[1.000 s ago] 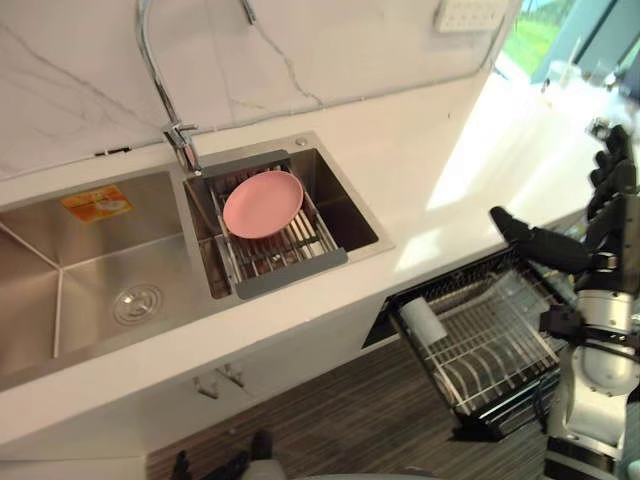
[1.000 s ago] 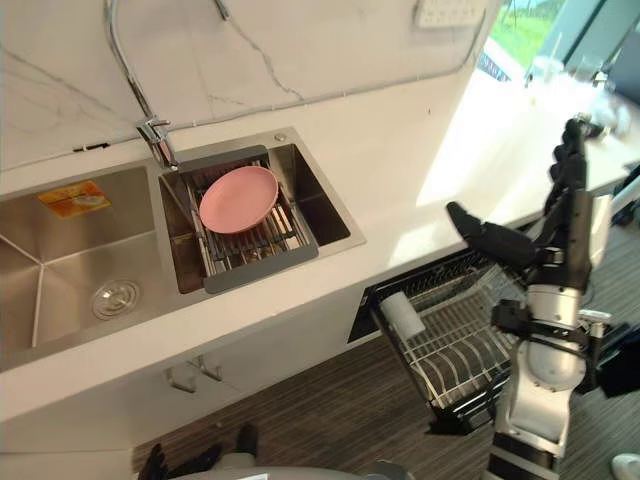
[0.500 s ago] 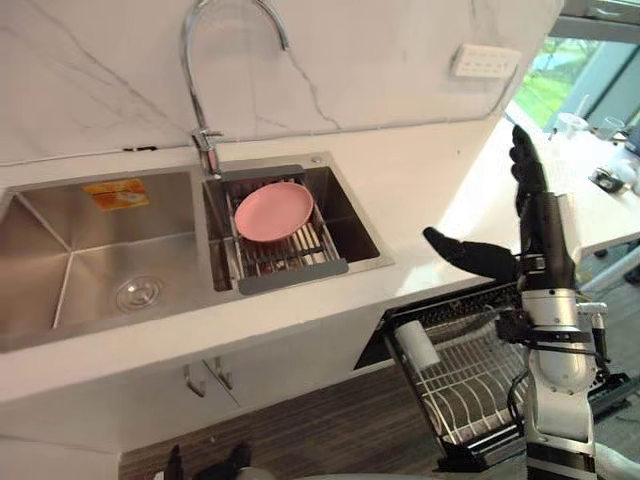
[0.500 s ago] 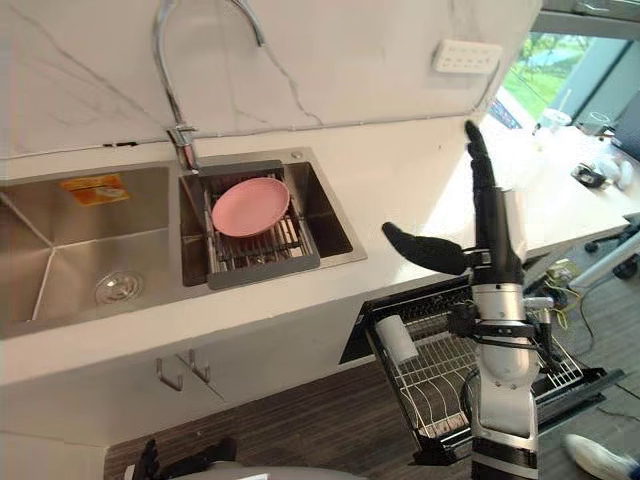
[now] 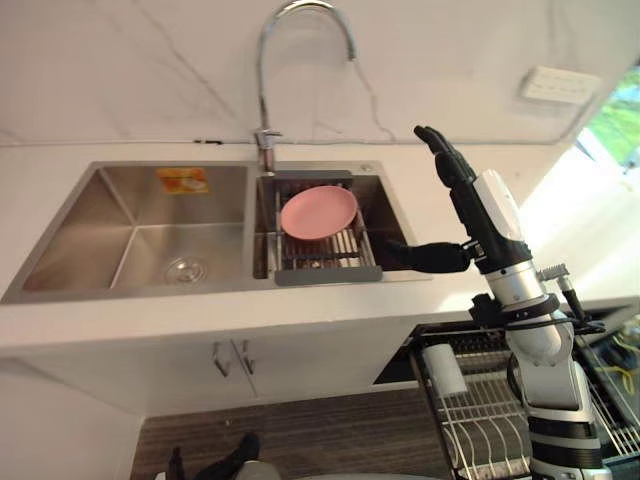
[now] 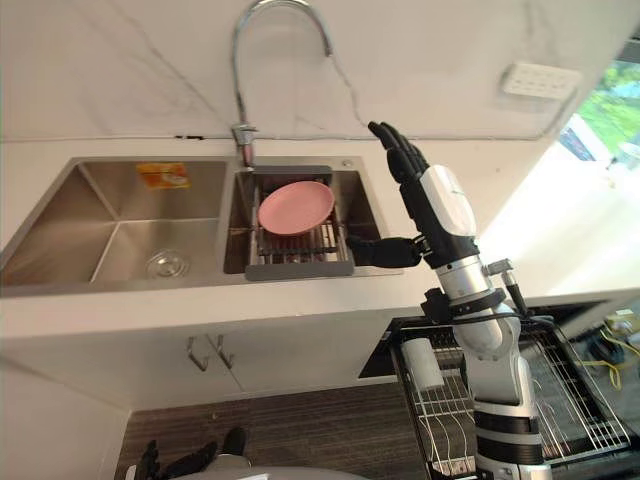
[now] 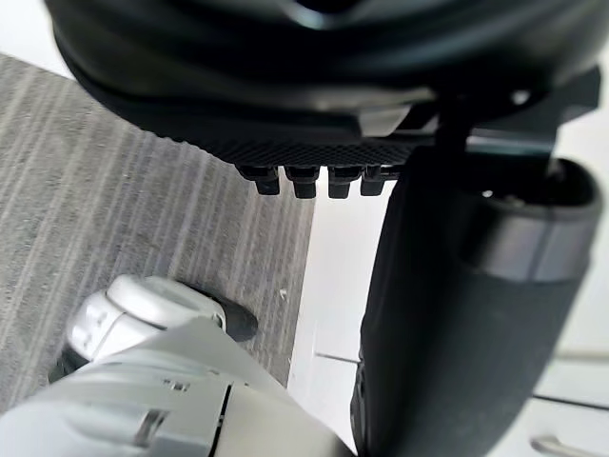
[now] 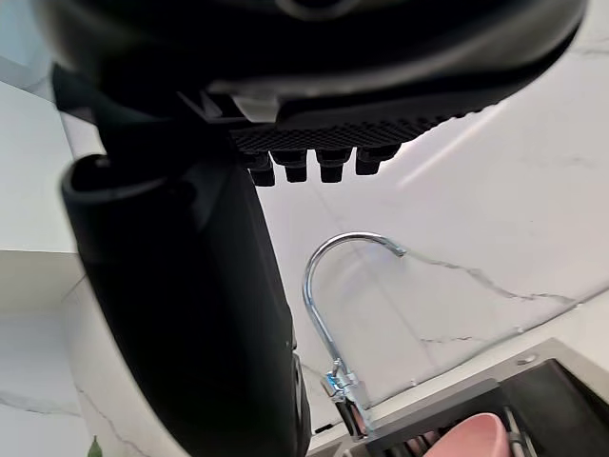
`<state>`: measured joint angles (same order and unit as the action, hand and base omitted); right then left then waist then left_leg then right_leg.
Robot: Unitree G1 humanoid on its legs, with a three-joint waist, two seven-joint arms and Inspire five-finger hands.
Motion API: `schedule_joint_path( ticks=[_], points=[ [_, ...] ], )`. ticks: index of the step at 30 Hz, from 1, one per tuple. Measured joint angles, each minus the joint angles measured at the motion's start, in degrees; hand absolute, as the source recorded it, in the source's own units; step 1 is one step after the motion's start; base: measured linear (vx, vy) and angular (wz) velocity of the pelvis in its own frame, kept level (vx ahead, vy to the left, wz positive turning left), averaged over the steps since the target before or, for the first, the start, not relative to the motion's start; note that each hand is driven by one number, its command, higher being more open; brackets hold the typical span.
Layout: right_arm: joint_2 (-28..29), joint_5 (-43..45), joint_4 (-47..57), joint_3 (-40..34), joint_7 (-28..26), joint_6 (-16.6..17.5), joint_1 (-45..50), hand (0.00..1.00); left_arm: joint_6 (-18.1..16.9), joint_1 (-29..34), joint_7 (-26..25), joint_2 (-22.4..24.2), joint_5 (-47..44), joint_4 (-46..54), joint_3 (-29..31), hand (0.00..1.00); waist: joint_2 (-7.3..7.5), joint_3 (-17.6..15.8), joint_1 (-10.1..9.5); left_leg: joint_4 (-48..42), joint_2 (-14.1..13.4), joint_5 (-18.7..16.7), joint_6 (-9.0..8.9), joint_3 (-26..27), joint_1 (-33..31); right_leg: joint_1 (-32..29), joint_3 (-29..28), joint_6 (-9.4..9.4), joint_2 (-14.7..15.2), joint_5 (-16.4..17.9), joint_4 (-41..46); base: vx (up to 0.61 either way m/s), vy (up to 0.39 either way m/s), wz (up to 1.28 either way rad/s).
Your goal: Walk over to the sink, pick up the cup, carry it to the dishwasher, place the cup inside the dishwasher, then close the dishwasher door
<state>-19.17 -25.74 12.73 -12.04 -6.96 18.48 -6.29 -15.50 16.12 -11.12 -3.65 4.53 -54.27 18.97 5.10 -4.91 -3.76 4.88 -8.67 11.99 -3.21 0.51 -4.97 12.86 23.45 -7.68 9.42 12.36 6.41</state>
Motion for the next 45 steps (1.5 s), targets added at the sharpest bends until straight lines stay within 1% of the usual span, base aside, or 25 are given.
schedule_joint_path(
  ticks=[1, 3, 4, 5, 6, 7, 8, 9, 10, 11, 12, 13, 14, 15, 16, 18, 20, 21, 22, 23, 28, 32, 38, 41, 45],
  points=[
    [-0.5, -1.5, -0.6, -0.7, 1.0, -1.5, 0.0, 1.0, 0.0, 0.0, 0.1, 0.5, 0.0, 0.0, 0.6, 1.0, 0.3, -0.2, -0.07, 0.0, 0.3, -0.2, 0.21, 1.7, -0.5, 1.3, 2.8, -0.09, 0.6, 0.0, -0.2, -0.03, 0.003, 0.94],
    [-0.6, -2.3, -1.0, -1.3, 2.1, -2.1, 0.0, 1.0, 0.2, 0.0, 0.4, 0.4, 0.2, 0.0, 0.6, 1.0, 0.32, -0.2, -0.27, 0.0, 1.4, -0.2, 0.17, 1.8, -0.7, 1.7, 4.0, -0.18, 1.7, 0.0, 0.3, -0.01, 0.038, 0.57],
    [-0.6, -3.4, -1.1, -1.6, 2.9, -2.1, 0.2, 1.0, 0.3, 0.4, 0.5, 0.3, 0.3, -0.1, 0.5, 1.0, 0.39, -0.2, -0.26, 0.0, 2.5, -0.3, 0.08, 2.8, -0.6, 1.5, 4.1, -0.39, 3.3, 0.3, 1.6, 0.01, 0.097, 0.17],
    [-0.6, -3.8, -1.1, -1.9, 3.4, -2.1, 0.3, 1.0, 0.3, 0.8, 0.5, 0.1, 1.2, -0.2, 0.5, 1.0, 0.33, -0.3, -0.17, 0.4, 4.0, -0.8, -0.62, 4.6, -0.3, 1.0, 4.1, -0.4, 5.4, 1.1, 4.1, 0.02, 0.111, 0.15],
    [-0.6, -4.0, -1.2, -2.4, 3.5, -1.9, 0.3, 1.0, 0.3, 0.8, 0.6, 0.0, 1.4, -0.3, 0.3, 1.0, 0.22, -0.6, 0.15, 0.4, 4.7, -1.3, -1.22, 4.9, 0.1, 0.6, 4.0, -0.22, 6.6, 1.1, 6.2, 0.03, 0.221, 0.18],
    [-0.6, -5.3, -2.7, -3.1, 3.8, -1.8, 0.4, 1.0, 0.2, 0.8, 0.5, -0.6, 2.3, -1.5, -0.1, 1.0, 0.92, -1.1, 0.89, -0.3, 6.7, -2.0, -1.13, 5.0, 1.0, -3.7, 0.7, 2.28, 10.6, 0.7, 16.2, 0.04, 0.232, 0.16],
    [-0.7, -5.9, -3.2, -3.5, 3.8, -1.8, 0.4, 1.0, 0.2, 0.7, 0.5, -1.1, 2.4, -2.1, -0.4, 1.0, 1.19, -1.4, 1.15, -2.6, 7.5, -2.5, -0.48, 5.0, 0.5, -5.7, -1.3, 5.16, 12.0, 0.5, 21.2, 0.0, 0.286, 0.15],
    [-0.9, -6.1, -3.5, -3.7, 3.8, -1.8, 1.2, 1.0, 0.6, 0.9, 0.6, -1.6, 2.5, -2.5, -0.8, 1.0, 0.77, -1.6, 1.27, -3.9, 7.6, -2.6, 0.72, 4.7, 0.3, -8.4, -4.6, 10.0, 12.4, -1.7, 27.6, 0.0, 0.145, 0.31],
    [-0.9, -6.2, -3.4, -3.7, 3.8, -1.4, 2.5, 1.0, 1.3, 1.0, 0.5, -2.2, 2.9, -2.4, -1.3, 1.0, -0.88, -1.5, 2.45, -1.0, 6.2, -3.1, 1.13, 2.7, 1.6, -11.4, -9.4, 8.45, 8.3, -1.5, 30.0, 0.0, 0.08, 0.46],
    [-0.8, -6.6, -3.4, -3.6, 3.9, -1.3, 2.5, 1.0, 1.6, 0.9, 0.4, -2.8, 2.8, -2.3, -1.2, 1.0, -1.28, -1.6, 3.31, 0.8, 5.0, -3.1, 1.09, 1.6, 2.0, -12.1, -10.2, 7.06, 4.3, 1.2, 27.7, 0.04, 0.001, 0.63],
    [-0.3, -7.3, -3.4, -3.0, 4.2, -1.0, 2.0, 1.0, 1.9, -0.5, 0.4, -4.6, 2.7, -2.5, -0.8, 1.0, 1.18, -1.8, 3.93, -2.5, 5.1, -5.2, 0.79, 3.0, 0.3, -13.4, -10.9, 6.76, 0.1, 2.8, 17.8, 0.16, 0.064, 0.12],
    [-0.7, -7.8, -2.7, -2.2, 4.3, -0.7, 0.2, 1.0, 2.4, -1.1, 0.6, -5.4, 2.3, -2.5, 0.6, 1.0, 3.84, -2.8, 2.79, -16.5, 7.2, -12.1, 3.66, 6.4, -2.5, -14.7, -12.1, 6.34, 0.7, 2.3, 12.1, 0.19, 0.068, 0.21],
    [-0.5, -7.7, -2.5, -2.3, 5.0, -0.2, 0.4, 1.0, 3.3, -1.9, 0.9, -5.1, 2.2, -3.3, 1.0, 1.0, 4.03, -3.8, 3.27, -18.5, 8.0, -14.1, 2.86, 5.5, -2.4, -13.4, -13.0, 3.09, 1.2, 1.2, 12.7, 0.22, 0.112, -0.06],
    [0.2, -8.2, -2.4, -0.9, 5.2, -0.7, 1.0, 1.0, 3.9, -1.6, 1.2, -4.6, 2.2, -3.4, 0.7, 1.0, 4.24, -3.3, 2.85, -17.1, 8.4, -14.2, 3.04, 6.3, -0.4, -12.1, -13.4, 2.66, 1.6, 0.6, 12.0, 0.13, 0.053, 0.1],
    [0.1, -8.9, -2.3, 0.2, 5.2, -0.4, 1.1, 1.0, 3.9, -1.1, 1.6, -4.1, 2.2, -2.4, 0.6, 1.0, 4.02, -2.9, 2.64, -16.9, 8.6, -14.1, 3.57, 6.6, -0.4, -11.6, -13.8, 2.25, 1.5, -0.2, 10.1, 0.12, 0.063, -0.13],
    [0.1, -10.4, -2.4, 0.2, 5.2, -0.6, 1.0, 1.0, 3.9, -1.5, 1.9, -3.8, 2.1, -1.7, 0.7, 1.0, 3.04, -3.1, 2.62, -16.2, 8.3, -14.2, 3.5, 6.3, -0.7, -9.4, -13.1, 2.36, 0.5, -2.9, 4.6, 0.06, 0.018, 0.0],
    [-0.1, -11.8, -2.5, 0.2, 4.9, -1.2, 1.0, 1.0, 3.9, -1.3, 2.3, -3.6, 2.2, -1.5, 0.8, 1.0, 2.86, -2.9, 2.52, -14.9, 8.5, -14.0, 3.54, 6.4, 0.0, -7.9, -13.0, 2.14, 0.3, -4.5, 1.5, 0.06, 0.019, -0.03],
    [-0.3, -12.3, -2.6, 0.2, 4.6, -1.5, 1.2, 1.0, 3.9, -1.2, 2.5, -3.5, 2.2, -1.6, 0.8, 1.0, 2.21, -2.9, 2.44, -13.8, 8.7, -13.6, 3.59, 6.6, 0.5, -7.4, -13.0, 2.07, 0.3, -5.0, 0.3, 0.1, 0.019, -0.08],
    [-0.9, -12.7, -2.9, 0.2, 3.8, -2.0, 1.3, 1.0, 3.9, -1.2, 2.7, -3.3, 2.3, -1.6, 0.8, 1.0, 2.24, -2.7, 2.28, -11.8, 9.1, -12.8, 3.84, 6.8, 1.7, -6.8, -13.2, 2.01, 0.5, -5.5, -0.7, 0.09, 0.004, -0.1],
    [-1.4, -12.8, -3.1, 0.2, 3.0, -2.6, 1.5, 1.0, 3.8, -1.2, 2.8, -3.0, 2.3, -1.6, 0.7, 1.0, 1.74, -2.5, 2.04, -9.7, 9.4, -11.8, 3.88, 7.1, 2.7, -6.7, -13.4, 1.79, 0.6, -5.8, -1.4, 0.09, -0.01, -0.1],
    [-1.6, -15.4, -5.0, 0.4, 0.0, -5.8, 2.9, 1.0, 3.2, -0.7, 3.1, -2.2, 3.0, -1.8, -0.8, 1.0, -0.31, -1.5, 1.83, -0.2, 9.2, -7.4, 3.71, 7.7, 7.5, -6.5, -14.1, 1.32, -0.1, -6.5, -1.6, 0.07, -0.032, -0.08],
    [-1.6, -19.2, -7.6, 0.7, -0.7, -7.8, 3.8, 1.0, 2.5, -0.7, 3.1, -2.1, 3.6, -1.8, -2.2, 1.0, -0.53, -1.4, 2.25, 0.4, 8.8, -7.2, 3.65, 8.0, 7.9, -6.5, -14.7, 1.41, -0.6, -6.8, -1.6, 0.02, -0.018, -0.07],
    [-1.6, -22.5, -8.2, 2.0, -0.7, -7.7, 4.3, 1.0, 2.5, -0.6, 2.9, -2.2, 4.4, -2.2, -3.0, 1.0, -1.25, -1.0, 2.93, 0.5, 8.9, -7.1, 3.51, 8.5, 8.0, -6.5, -15.2, 1.44, -0.5, -6.9, -2.5, -0.05, 0.009, -0.05],
    [-1.6, -25.2, -9.2, 2.9, 0.4, -7.5, 4.2, 1.0, 2.6, -0.6, 2.9, -2.0, 4.4, -2.2, -3.2, 1.0, -1.71, -1.1, 3.05, 0.5, 8.9, -7.0, 3.03, 8.6, 8.0, -6.0, -15.0, 1.48, -0.6, -6.9, -3.6, -0.06, -0.002, -0.01],
    [-1.6, -30.0, -10.2, 3.7, 3.6, -7.6, 4.2, 1.0, 2.7, -0.1, 2.9, -1.8, 4.4, -2.2, -3.8, 1.0, -2.49, -0.7, 3.04, 0.5, 8.8, -6.9, 2.92, 8.4, 7.9, -6.0, -14.8, 2.21, -0.7, -6.4, -3.8, -0.04, -0.001, 0.03]
  ],
)
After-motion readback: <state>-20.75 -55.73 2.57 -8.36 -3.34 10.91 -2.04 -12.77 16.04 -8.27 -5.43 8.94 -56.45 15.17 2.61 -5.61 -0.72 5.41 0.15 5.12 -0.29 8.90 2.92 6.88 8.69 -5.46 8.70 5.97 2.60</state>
